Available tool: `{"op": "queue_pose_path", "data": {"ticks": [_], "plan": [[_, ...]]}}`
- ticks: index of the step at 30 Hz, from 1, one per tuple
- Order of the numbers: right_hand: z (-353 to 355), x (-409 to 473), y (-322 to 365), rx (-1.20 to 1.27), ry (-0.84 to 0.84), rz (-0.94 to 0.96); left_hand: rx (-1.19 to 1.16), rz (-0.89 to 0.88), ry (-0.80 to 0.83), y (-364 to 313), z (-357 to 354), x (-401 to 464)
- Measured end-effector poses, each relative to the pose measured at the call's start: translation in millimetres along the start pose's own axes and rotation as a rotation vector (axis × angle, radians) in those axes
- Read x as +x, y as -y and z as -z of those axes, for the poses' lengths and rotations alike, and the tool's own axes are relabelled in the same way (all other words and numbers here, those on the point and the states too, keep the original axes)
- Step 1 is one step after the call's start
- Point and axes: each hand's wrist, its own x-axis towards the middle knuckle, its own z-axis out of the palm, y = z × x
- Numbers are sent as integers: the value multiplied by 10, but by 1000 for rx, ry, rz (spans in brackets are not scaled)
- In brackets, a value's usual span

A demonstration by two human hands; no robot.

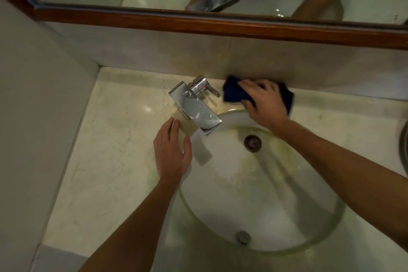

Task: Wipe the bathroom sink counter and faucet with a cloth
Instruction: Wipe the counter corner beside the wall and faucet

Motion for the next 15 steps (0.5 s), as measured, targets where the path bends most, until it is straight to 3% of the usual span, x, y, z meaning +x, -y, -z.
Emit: {"op": "queue_pose_path", "data": {"ticks": [6, 15], "plan": [[-315, 512, 649, 105, -18, 128, -9, 10, 10, 1, -4, 15], [-170, 159, 216, 141, 83, 448, -1, 24, 36, -6, 19, 16]]}}
